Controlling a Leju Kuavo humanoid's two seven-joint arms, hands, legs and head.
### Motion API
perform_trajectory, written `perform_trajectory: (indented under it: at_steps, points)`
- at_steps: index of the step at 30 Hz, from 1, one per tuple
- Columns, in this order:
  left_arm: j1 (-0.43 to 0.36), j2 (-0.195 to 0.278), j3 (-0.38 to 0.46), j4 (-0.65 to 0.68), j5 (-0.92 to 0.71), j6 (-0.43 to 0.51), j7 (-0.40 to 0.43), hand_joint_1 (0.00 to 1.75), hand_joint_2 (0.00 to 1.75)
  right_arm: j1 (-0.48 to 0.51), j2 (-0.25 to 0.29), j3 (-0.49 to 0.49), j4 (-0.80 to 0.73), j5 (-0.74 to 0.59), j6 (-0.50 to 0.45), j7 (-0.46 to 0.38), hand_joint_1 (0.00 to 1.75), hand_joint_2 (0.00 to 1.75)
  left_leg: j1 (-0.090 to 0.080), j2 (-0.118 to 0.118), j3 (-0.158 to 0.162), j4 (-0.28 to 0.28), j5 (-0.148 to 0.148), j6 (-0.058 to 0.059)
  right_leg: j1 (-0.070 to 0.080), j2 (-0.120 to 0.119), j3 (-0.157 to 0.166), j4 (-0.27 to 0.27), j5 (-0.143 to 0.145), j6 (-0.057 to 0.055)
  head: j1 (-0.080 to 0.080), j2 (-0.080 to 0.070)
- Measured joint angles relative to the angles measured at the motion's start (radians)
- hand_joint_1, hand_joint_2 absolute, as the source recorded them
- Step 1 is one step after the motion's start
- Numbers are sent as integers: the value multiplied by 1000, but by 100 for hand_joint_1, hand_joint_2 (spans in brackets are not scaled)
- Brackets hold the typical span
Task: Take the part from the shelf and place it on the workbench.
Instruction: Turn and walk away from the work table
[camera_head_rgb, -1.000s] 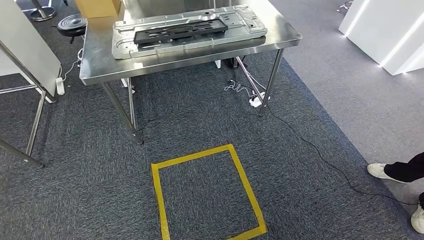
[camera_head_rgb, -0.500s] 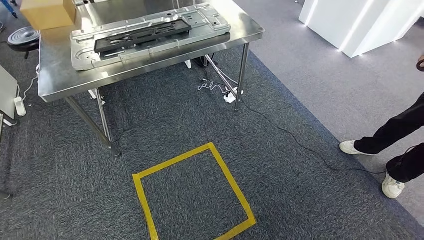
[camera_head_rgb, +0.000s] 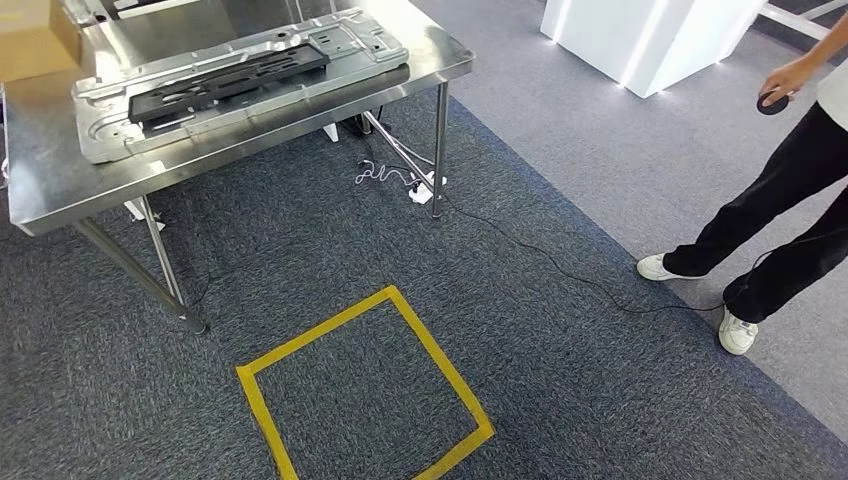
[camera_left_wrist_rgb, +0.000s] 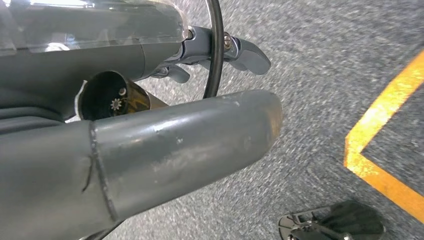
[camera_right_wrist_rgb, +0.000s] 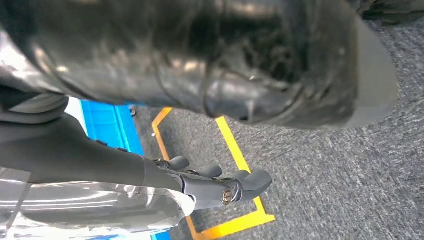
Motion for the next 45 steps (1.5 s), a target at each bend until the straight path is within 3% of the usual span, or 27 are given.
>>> perform_trajectory:
  at_steps: [4, 5, 6, 9, 10, 11, 13, 14, 15, 16, 18, 20, 22, 24, 25, 26, 29, 31, 33, 35, 37, 38, 40, 41, 42, 44, 45]
  points:
    - [-2, 0, 0, 0, 0, 0, 1, 0, 0, 1, 0, 0, 0, 0, 0, 0, 0, 0, -1, 7, 6, -2, -1, -3, 2, 8, -2, 2, -2, -4, 0, 0]
    - [-3, 0, 0, 0, 0, 0, 1, 0, 0, 2, 0, 0, 0, 0, 0, 0, 0, 0, 0, 13, 10, -3, -2, -6, 3, 15, -3, 2, -3, -8, 1, 0]
    - [-4, 0, 0, 0, -1, 0, 2, 0, 0, 3, 1, 0, 0, 0, 0, 1, 0, 0, 2, 0, 7, 14, -19, -12, 2, 27, -2, 0, -3, -16, 1, 0]
    - [1, -1, 1, 0, -2, -1, 2, 0, 0, 3, 1, -1, 1, 1, 0, 2, 0, 0, 9, -75, -102, 247, -122, -21, 2, 89, 2, -5, 2, -41, 0, 0]
    - [3, -1, 1, 0, -2, -1, 2, 0, 0, 3, 1, -1, 1, 1, 0, 2, 0, 0, 9, -83, -126, 286, -123, -18, 4, 109, 2, -3, 1, -43, 0, 0]
    - [3, -1, 1, 0, -2, -1, 2, 0, 0, 3, 1, -1, 1, 1, 0, 2, 0, 0, 9, -88, -111, 242, -86, -14, 5, 124, 3, -1, 0, -42, 0, 0]
    - [3, 0, 1, 0, -2, -1, 2, 0, 0, 3, 2, -1, 1, 2, 1, 3, 0, 0, 9, -127, -62, 108, -10, -4, 6, 150, 3, 4, -2, -39, 0, 0]
    - [2, 0, 1, 0, -2, -1, 2, 0, 0, 2, 3, -1, 1, 2, 1, 3, 0, 0, 9, -147, -44, 58, 10, 0, 6, 162, -1, 6, -2, -35, 0, 0]
    - [2, 1, 1, 0, -2, -1, 3, 0, 0, 2, 4, -1, 1, 2, 1, 3, 0, 0, 8, -163, -36, 31, 16, 2, 4, 172, -5, 8, -1, -30, 1, 0]
    - [2, 2, 1, 0, -2, -1, 3, 0, 0, 2, 5, -1, 2, 2, 1, 3, 0, 0, 6, -163, -33, 24, 13, 3, 2, 182, -9, 8, 1, -23, 1, 0]
    - [2, 2, 1, 0, -2, -2, 3, 0, 0, 4, 5, -1, 2, 3, 1, 3, 0, 0, 4, -146, -29, 16, 17, 10, -3, 195, -13, 3, 6, -10, 1, 0]
    - [1, 2, 2, 0, -2, -2, 3, 0, 0, 6, 4, -2, 2, 3, 0, 3, 0, 0, 7, -124, -22, 2, 26, 24, 0, 152, -25, 28, -12, -1, 2, 0]
    - [1, 2, 2, 0, -3, -2, 3, 0, 0, 4, 4, -2, 2, 4, 0, 3, 0, 0, 7, -98, -19, -6, 30, 32, 2, 89, -72, 127, -68, 3, 2, 0]
    - [2, 2, 2, 0, -3, -3, 3, 0, 0, 3, 4, -2, 2, 6, 0, 3, 0, 0, 5, -71, -19, -5, 28, 34, 0, 70, -130, 243, -115, 9, 2, 0]
    - [2, 2, 2, 0, -3, -4, 3, 0, 0, 3, 4, -2, 2, 7, 0, 3, 0, 0, 5, -57, -18, -4, 26, 33, -3, 68, -139, 264, -114, 11, 2, 0]
    - [1, 2, 2, 0, -3, -4, 3, 0, 0, 3, 2, -2, 2, 8, 0, 3, 0, 0, 5, -44, -16, -4, 24, 32, -5, 64, -129, 246, -95, 13, 2, 0]
    - [0, 1, 2, 0, -3, -6, 3, 0, 0, 3, -1, -3, 2, 10, 0, 3, 0, 0, 3, -13, -8, 0, 13, 19, -4, 19, -28, 58, -11, 7, 2, 0]
    - [-2, 0, 2, 0, -3, -6, 3, 0, 0, 2, -2, -3, 2, 10, 0, 3, 0, 0, -1, 3, -3, 2, 6, 6, 2, 4, 1, 1, -1, -4, 2, 0]
    - [-5, 0, 2, 0, -3, -5, 3, 0, 0, 3, -2, -3, 2, 10, 0, 3, 0, 0, -1, 16, 4, 0, 1, -5, 6, 23, 0, 1, 0, -17, 1, 0]
    - [-7, 0, 2, 0, -3, -5, 3, 0, 0, 4, -1, -4, 2, 10, 0, 3, 0, 0, 4, -9, 2, 23, -21, -15, 3, 40, 1, -4, 3, -29, 1, 0]
    - [-5, 0, 2, 0, -2, -4, 2, 0, 0, 3, -1, -5, 3, 10, 0, 3, 0, 0, 7, -58, -37, 112, -77, -19, 2, 58, 2, -8, 6, -40, 1, 0]
    - [-3, 0, 2, 0, -2, -3, 2, 0, 0, 2, -1, -6, 3, 10, 0, 3, 0, 0, 7, -73, -71, 182, -111, -19, 4, 68, 1, -7, 6, -44, 1, 0]
    - [1, 0, 2, 0, -1, -3, 3, 0, 0, 2, -1, -7, 3, 10, 0, 3, 0, 0, 7, -82, -126, 288, -141, -16, 8, 94, 0, -5, 6, -48, 1, 0]
    - [2, 0, 2, 0, -1, -3, 4, 0, 0, 2, -1, -7, 3, 10, 0, 3, 0, 0, 7, -84, -133, 295, -127, -14, 10, 109, 0, -3, 5, -48, 1, 0]
    - [2, 0, 2, 0, 0, -3, 4, 0, 0, 2, -1, -8, 3, 10, 0, 3, 0, 0, 6, -88, -120, 256, -91, -10, 11, 123, 1, -1, 5, -48, 1, 0]
    - [1, 0, 2, 0, 0, -3, 5, 0, 0, 2, 0, -8, 3, 10, 0, 3, 0, 0, 6, -126, -65, 120, -14, 1, 12, 149, 2, 2, 3, -46, 1, 0]
    - [1, 1, 2, 0, 0, -3, 5, 0, 0, 1, 1, -8, 3, 10, 0, 3, 0, 0, 6, -148, -44, 65, 7, 6, 11, 161, 0, 4, 4, -42, 1, 0]
